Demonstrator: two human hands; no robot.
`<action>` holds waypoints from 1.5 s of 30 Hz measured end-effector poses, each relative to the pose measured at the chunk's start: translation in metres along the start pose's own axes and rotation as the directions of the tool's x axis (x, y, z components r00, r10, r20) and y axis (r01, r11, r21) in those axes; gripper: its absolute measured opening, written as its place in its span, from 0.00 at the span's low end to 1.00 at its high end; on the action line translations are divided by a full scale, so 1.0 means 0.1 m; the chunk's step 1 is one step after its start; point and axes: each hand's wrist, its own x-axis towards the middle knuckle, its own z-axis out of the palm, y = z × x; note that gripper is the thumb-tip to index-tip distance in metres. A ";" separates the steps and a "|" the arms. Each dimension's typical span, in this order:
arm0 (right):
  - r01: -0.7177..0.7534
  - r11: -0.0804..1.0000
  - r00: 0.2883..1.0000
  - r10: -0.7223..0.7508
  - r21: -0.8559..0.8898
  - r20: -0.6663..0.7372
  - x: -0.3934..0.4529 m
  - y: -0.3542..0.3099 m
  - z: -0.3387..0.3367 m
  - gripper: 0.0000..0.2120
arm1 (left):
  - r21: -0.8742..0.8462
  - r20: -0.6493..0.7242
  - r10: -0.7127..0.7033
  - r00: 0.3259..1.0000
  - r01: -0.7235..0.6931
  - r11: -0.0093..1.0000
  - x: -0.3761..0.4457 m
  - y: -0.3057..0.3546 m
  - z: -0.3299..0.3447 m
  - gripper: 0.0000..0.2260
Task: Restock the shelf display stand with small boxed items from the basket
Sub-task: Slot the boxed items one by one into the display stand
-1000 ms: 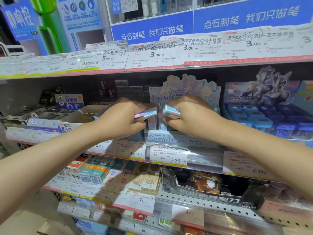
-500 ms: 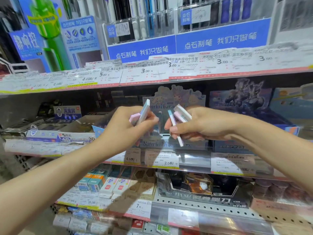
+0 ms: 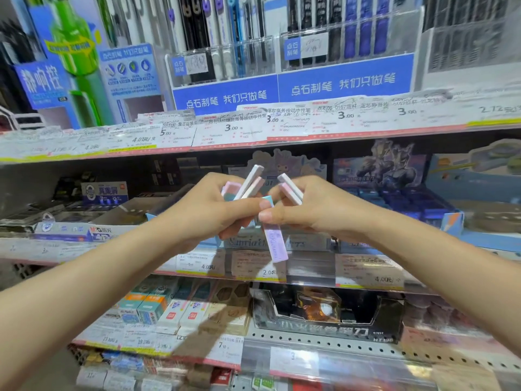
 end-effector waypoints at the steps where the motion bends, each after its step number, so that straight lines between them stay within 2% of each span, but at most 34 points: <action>1: 0.015 1.000 1.000 -0.015 0.006 -0.007 0.00 0.00 -0.01 0.10 | 0.003 0.012 0.006 1.000 -0.006 1.000 0.00 0.00 -0.02 0.13; 6: 0.085 0.987 0.996 -0.089 -0.133 -0.027 0.00 -0.04 0.00 0.13 | 0.088 0.007 0.035 0.999 -0.036 0.995 0.00 -0.06 -0.05 0.12; 9: 0.101 0.952 0.990 -0.124 -0.287 -0.063 0.04 -0.01 -0.03 0.14 | 0.265 -0.056 0.082 0.995 -0.064 0.962 0.01 -0.14 -0.09 0.12; 11: 0.074 0.926 0.986 -0.125 -0.369 -0.115 0.06 0.02 -0.09 0.10 | 0.482 -0.078 0.173 0.982 -0.115 0.868 0.01 -0.21 -0.15 0.12; 13: 0.053 0.912 0.976 -0.133 -0.407 -0.170 0.10 0.06 -0.17 0.08 | 0.667 -0.030 0.238 0.971 -0.158 0.728 0.01 -0.26 -0.22 0.11; 15: 0.034 0.913 0.962 -0.140 -0.406 -0.233 0.16 0.07 -0.23 0.07 | 0.775 0.009 0.215 0.977 -0.143 0.616 0.03 -0.31 -0.26 0.07; 17: -0.019 0.899 0.948 -0.122 -0.438 -0.293 0.24 0.06 -0.28 0.08 | 0.835 -0.001 0.150 0.989 -0.082 0.545 0.06 -0.34 -0.27 0.05; 20: -0.058 0.845 0.936 -0.139 -0.532 -0.323 0.34 0.06 -0.33 0.07 | 0.840 0.029 0.082 0.996 -0.069 0.538 0.10 -0.40 -0.26 0.12; 22: -0.073 0.812 0.936 -0.145 -0.579 -0.321 0.38 0.07 -0.35 0.02 | 0.832 0.060 0.066 0.996 -0.086 0.548 0.12 -0.45 -0.28 0.12; 23: -0.082 0.801 0.935 -0.145 -0.593 -0.324 0.39 0.09 -0.34 0.07 | 0.831 0.068 0.065 0.996 -0.093 0.549 0.13 -0.47 -0.30 0.11; 26: -0.098 0.749 0.936 -0.154 -0.655 -0.316 0.47 0.13 -0.33 0.06 | 0.831 0.103 0.066 0.993 -0.122 0.542 0.15 -0.49 -0.34 0.09; 28: -0.099 0.721 0.939 -0.160 -0.686 -0.303 0.51 0.16 -0.31 0.11 | 0.828 0.126 0.058 0.990 -0.137 0.543 0.16 -0.48 -0.36 0.12; 32: -0.061 0.743 0.942 -0.179 -0.667 -0.285 0.57 0.22 -0.26 0.14 | 0.827 0.144 0.065 0.987 -0.156 0.540 0.17 -0.47 -0.36 0.15; 35: -0.056 0.721 0.949 -0.177 -0.691 -0.262 0.64 0.26 -0.19 0.13 | 0.830 0.151 0.077 0.986 -0.168 0.532 0.18 -0.49 -0.36 0.14; 39: -0.049 0.743 0.954 -0.162 -0.667 -0.251 0.68 0.25 -0.15 0.13 | 0.828 0.151 0.066 0.986 -0.163 0.536 0.19 -0.50 -0.37 0.13; 45: -0.046 0.681 0.959 -0.174 -0.731 -0.222 0.72 0.20 -0.11 0.15 | 0.837 0.154 0.061 0.986 -0.163 0.522 0.20 -0.49 -0.38 0.12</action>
